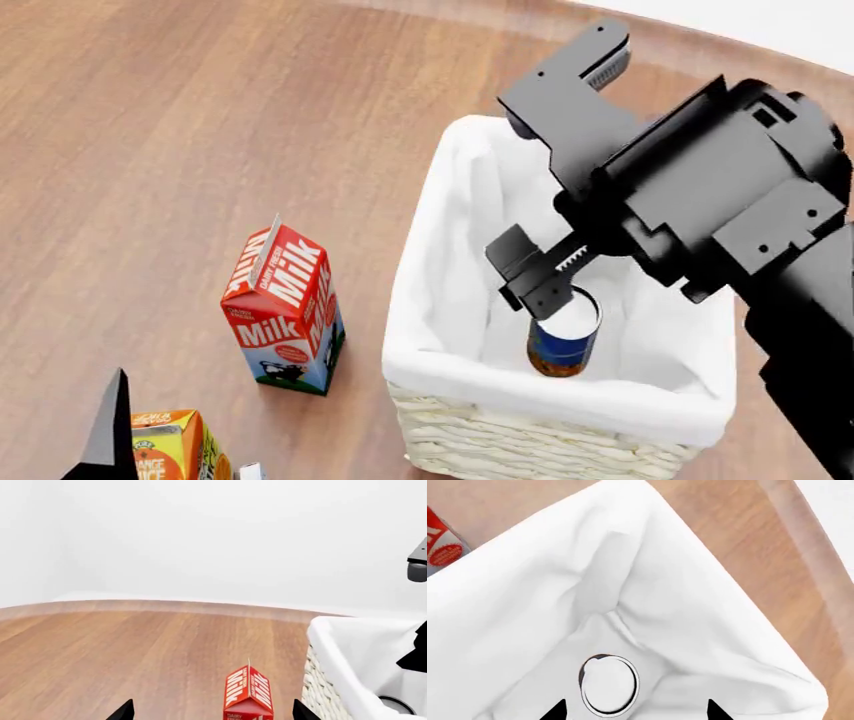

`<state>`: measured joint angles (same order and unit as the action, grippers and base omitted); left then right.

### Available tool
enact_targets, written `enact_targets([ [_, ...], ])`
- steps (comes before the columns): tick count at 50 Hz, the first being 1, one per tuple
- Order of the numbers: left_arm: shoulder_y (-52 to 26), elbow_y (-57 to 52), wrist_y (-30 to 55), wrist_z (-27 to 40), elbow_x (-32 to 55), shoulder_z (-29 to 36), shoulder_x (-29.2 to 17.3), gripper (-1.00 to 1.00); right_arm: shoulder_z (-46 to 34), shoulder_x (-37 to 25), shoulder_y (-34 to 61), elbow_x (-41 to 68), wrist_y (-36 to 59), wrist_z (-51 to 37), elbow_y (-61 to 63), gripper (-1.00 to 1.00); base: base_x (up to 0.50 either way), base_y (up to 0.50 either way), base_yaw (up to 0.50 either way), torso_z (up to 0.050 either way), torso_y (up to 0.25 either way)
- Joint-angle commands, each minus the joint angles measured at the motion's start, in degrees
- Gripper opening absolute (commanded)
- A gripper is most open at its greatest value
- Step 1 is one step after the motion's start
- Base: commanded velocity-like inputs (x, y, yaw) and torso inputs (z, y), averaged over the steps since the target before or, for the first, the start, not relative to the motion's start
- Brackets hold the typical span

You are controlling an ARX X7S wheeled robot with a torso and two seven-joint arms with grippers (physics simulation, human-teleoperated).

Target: Pick up the alphabet soup and the tomato sauce, and put them in the basket.

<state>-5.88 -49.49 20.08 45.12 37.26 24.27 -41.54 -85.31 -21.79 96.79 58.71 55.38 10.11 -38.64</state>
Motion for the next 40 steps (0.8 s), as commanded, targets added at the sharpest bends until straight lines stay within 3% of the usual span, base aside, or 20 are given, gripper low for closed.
enact_targets([
  [1,-0.1,0.5,-3.3,-2.1,-0.6,-1.1,0.9,1.0,8.0,-8.7,3.0,7.5,4.7,-7.1,16.9,1.0,0.0,0.0,0.0,0.0,0.0],
  [10,0.0,0.3,-3.6,-2.0,-0.5,-1.1,0.8,1.0,10.0,-13.5,1.6,10.8,6.0,-12.3,25.9,1.0,0.0,0.0,0.0,0.0,0.0],
  [20,-0.3,-1.2,-2.8,-1.3,0.4,-1.3,0.3,1.0,15.6,-20.9,-4.0,17.9,3.6,-25.5,38.3,1.0,0.0,0.0,0.0,0.0,0.0],
  [31,0.2,-1.4,-3.3,-1.2,0.2,-1.5,-0.1,1.0,21.9,-31.9,-14.4,25.4,-6.8,-39.0,54.1,1.0,0.0,0.0,0.0,0.0,0.0],
  [40,0.3,-2.1,-3.2,-0.7,0.4,-1.6,-0.4,1.0,23.8,-38.4,-24.3,21.7,-18.9,-45.6,66.3,1.0,0.0,0.0,0.0,0.0,0.0],
])
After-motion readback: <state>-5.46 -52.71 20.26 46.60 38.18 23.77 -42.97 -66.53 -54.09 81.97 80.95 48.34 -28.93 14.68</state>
